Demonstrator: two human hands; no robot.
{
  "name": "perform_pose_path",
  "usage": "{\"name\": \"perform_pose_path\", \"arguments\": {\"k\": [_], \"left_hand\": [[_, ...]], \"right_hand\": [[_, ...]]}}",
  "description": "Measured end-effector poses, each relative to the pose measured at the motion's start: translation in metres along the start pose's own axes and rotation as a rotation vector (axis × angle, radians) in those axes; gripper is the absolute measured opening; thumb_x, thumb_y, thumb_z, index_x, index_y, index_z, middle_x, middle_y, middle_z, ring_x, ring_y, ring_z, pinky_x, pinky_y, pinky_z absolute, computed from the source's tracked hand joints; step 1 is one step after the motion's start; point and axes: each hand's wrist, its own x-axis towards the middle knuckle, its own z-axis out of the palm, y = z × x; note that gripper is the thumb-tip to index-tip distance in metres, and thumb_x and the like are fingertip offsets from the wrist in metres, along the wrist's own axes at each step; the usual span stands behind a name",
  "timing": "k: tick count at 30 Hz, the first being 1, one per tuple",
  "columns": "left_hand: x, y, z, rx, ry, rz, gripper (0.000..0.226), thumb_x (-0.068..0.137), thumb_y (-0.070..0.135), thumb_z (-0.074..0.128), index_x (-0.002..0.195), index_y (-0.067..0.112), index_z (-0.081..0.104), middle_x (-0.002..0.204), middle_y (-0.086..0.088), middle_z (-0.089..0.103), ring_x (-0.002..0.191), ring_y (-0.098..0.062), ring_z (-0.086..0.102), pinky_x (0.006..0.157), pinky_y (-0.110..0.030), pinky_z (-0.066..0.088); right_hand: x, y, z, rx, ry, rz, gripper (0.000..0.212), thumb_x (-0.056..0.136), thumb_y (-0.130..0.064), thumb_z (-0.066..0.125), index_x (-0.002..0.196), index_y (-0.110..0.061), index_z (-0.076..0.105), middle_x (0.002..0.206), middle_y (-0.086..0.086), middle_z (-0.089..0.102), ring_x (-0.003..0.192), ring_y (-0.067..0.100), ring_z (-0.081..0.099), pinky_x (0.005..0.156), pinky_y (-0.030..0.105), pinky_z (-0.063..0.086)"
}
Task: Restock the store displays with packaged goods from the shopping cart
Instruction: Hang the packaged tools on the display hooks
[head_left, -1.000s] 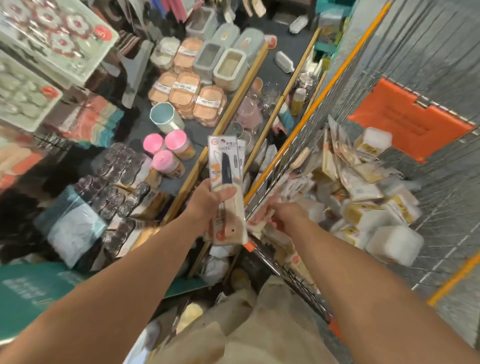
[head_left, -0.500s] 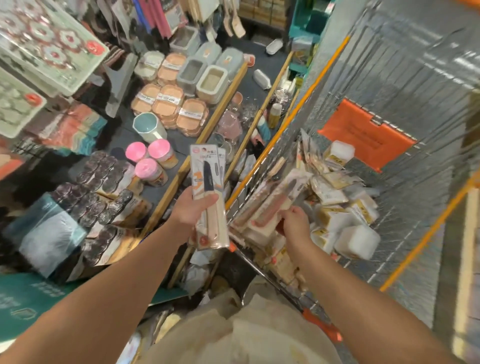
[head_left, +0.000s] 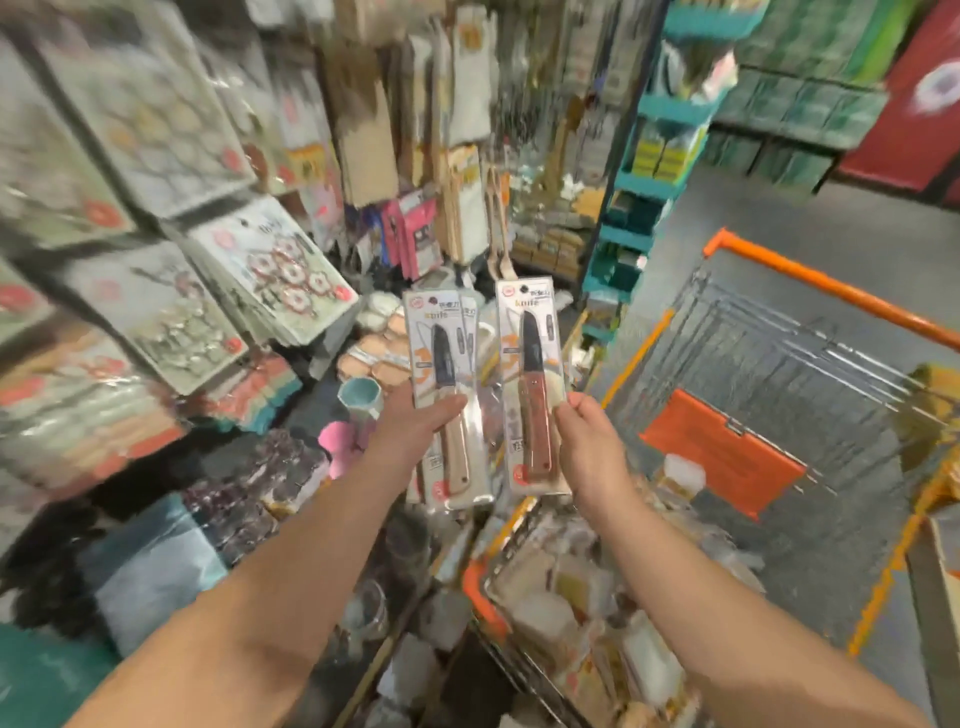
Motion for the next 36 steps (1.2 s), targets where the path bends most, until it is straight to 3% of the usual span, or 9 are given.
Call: {"name": "perform_pose_path", "arguments": {"k": [6,10,12,14,17,21,29,33,36], "left_hand": [[-0.024,0.038,-0.081,-0.021,0.207,0.112,0.059,0.084,0.038,0.076,0.135,0.017,0.054,0.125,0.000,0.064,0.115,-0.020,0.059,0.087,-0.030,0.045],[-0.042,0.057,-0.121,-0.117,0.319,0.189,0.031,0.092,0.016,0.069,0.110,0.030,0.048,0.098,0.014,0.063,0.091,-0.007,0.062,0.085,-0.025,0.041],[-0.044,0.073,-0.134,-0.135,0.382,0.212,0.023,0.091,0.009,0.068,0.105,0.024,0.058,0.096,0.004,0.073,0.088,-0.016,0.071,0.080,-0.028,0.050],[-0.042,0.091,-0.144,-0.156,0.421,0.239,0.022,0.089,0.009,0.070,0.110,0.015,0.063,0.098,-0.007,0.076,0.087,-0.022,0.074,0.073,-0.032,0.058],[-0.036,0.121,-0.153,-0.201,0.537,0.271,0.020,0.088,0.008,0.071,0.099,0.020,0.061,0.091,-0.002,0.073,0.075,-0.013,0.071,0.068,-0.027,0.059],[-0.031,0.171,-0.168,-0.137,0.586,0.335,0.031,0.086,0.016,0.074,0.115,0.018,0.061,0.100,0.003,0.073,0.087,-0.014,0.071,0.071,-0.029,0.056],[-0.023,0.277,-0.216,-0.021,0.746,0.474,0.044,0.081,0.021,0.079,0.120,0.016,0.059,0.108,-0.003,0.074,0.093,-0.020,0.073,0.087,-0.043,0.058],[-0.026,0.301,-0.236,-0.001,0.820,0.518,0.029,0.087,0.022,0.074,0.108,0.025,0.054,0.097,0.008,0.068,0.079,-0.004,0.064,0.061,-0.017,0.049],[-0.030,0.313,-0.249,0.035,0.857,0.536,0.035,0.088,0.027,0.073,0.117,0.020,0.055,0.102,0.005,0.069,0.085,-0.009,0.066,0.067,-0.022,0.050]], "right_hand": [[-0.016,-0.042,0.093,-0.026,-0.217,-0.146,0.026,0.095,-0.030,0.046,0.075,-0.019,0.058,0.087,0.005,0.057,0.085,0.027,0.054,0.082,0.048,0.045],[-0.025,-0.063,0.144,0.029,-0.372,-0.187,0.026,0.101,-0.034,0.051,0.090,-0.014,0.063,0.081,0.000,0.066,0.075,0.014,0.063,0.064,0.024,0.046],[-0.025,-0.081,0.165,0.053,-0.489,-0.217,0.031,0.096,-0.040,0.059,0.096,-0.010,0.062,0.076,-0.002,0.063,0.063,0.002,0.061,0.055,0.012,0.044],[-0.020,-0.100,0.184,0.063,-0.579,-0.224,0.052,0.084,-0.051,0.071,0.105,-0.004,0.061,0.085,0.006,0.066,0.068,0.009,0.064,0.060,0.023,0.050],[-0.007,-0.131,0.203,0.127,-0.659,-0.292,0.016,0.092,-0.024,0.069,0.100,-0.011,0.062,0.093,0.011,0.071,0.078,0.020,0.069,0.076,0.039,0.057],[0.011,-0.186,0.222,0.066,-0.754,-0.385,0.023,0.094,-0.030,0.065,0.112,-0.016,0.061,0.103,0.010,0.074,0.095,0.026,0.071,0.092,0.045,0.054],[0.016,-0.298,0.278,0.134,-0.805,-0.415,0.026,0.094,-0.037,0.063,0.113,-0.020,0.058,0.107,0.010,0.072,0.096,0.029,0.071,0.079,0.042,0.060],[0.012,-0.333,0.289,0.128,-0.795,-0.509,0.028,0.093,-0.046,0.062,0.106,-0.022,0.059,0.098,0.010,0.072,0.088,0.033,0.072,0.070,0.042,0.059],[0.025,-0.357,0.293,0.111,-0.731,-0.561,0.035,0.094,-0.044,0.061,0.117,-0.018,0.056,0.097,0.002,0.071,0.082,0.025,0.071,0.070,0.039,0.060]]}}
